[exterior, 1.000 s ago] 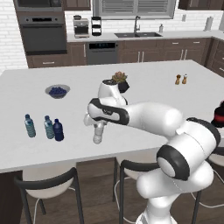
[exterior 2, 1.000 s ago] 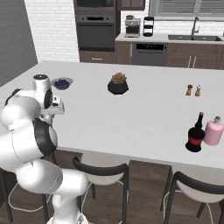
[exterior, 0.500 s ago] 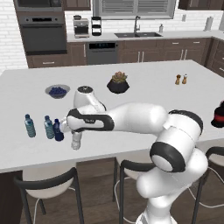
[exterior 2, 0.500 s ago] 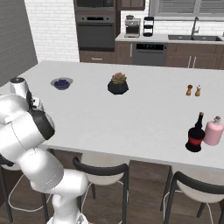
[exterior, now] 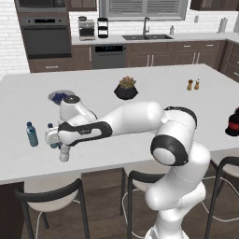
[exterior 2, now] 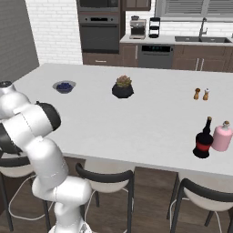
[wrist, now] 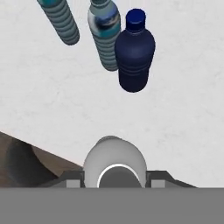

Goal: Move the plastic bottles in the middle to the plastics group, and the glass bottles in the middle to the glass group.

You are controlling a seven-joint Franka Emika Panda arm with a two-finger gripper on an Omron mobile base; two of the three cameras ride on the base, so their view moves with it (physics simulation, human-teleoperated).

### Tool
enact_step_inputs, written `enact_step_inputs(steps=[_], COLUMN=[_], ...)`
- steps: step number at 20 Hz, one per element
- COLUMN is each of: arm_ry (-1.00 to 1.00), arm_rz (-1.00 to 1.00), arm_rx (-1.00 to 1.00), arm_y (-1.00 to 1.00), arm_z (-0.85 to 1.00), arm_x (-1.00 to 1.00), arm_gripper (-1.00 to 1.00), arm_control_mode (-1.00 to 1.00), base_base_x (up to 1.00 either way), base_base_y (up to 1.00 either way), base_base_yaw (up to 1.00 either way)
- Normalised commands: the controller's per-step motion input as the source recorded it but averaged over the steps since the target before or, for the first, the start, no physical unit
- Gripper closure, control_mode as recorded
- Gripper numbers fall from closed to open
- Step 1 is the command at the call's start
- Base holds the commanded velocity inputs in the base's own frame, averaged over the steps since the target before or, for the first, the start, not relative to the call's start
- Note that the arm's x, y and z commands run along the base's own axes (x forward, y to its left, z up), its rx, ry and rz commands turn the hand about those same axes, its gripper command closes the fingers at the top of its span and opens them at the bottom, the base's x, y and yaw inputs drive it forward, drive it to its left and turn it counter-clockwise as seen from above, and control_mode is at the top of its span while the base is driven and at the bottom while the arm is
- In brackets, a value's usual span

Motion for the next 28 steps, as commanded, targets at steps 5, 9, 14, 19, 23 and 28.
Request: enact_step_inputs(steps=[5, 9, 14, 19, 23, 28], arm_ry=[0.00, 0.00, 0.00, 0.00, 0.00, -0.02], arm_rz=[0.00, 0.00, 0.00, 0.00, 0.00, 0.00], arm_rx=[-0.01, -0.04, -0.05, -0.02, 0.00, 0.00], arm_y=[0.31, 0.14, 0.02, 0.00, -0.05, -0.20], arm_z=[-0.28, -0.40, -0.36, -0.35, -0.39, -0.34], arm_x=[0.14, 0.17, 0.17, 0.06, -0.01, -0.16], arm_gripper=[1.00, 1.00, 1.00, 1.00, 1.00, 1.00], arm_control_mode=[-1.00, -1.00, -1.00, -1.00, -1.00, -1.00], base_base_x=[0.00, 0.00, 0.00, 0.00, 0.00, 0.00], base_base_y=[0.00, 0.00, 0.00, 0.00, 0.00, 0.00], base_base_yaw=[0.00, 0.00, 0.00, 0.00, 0.00, 0.00])
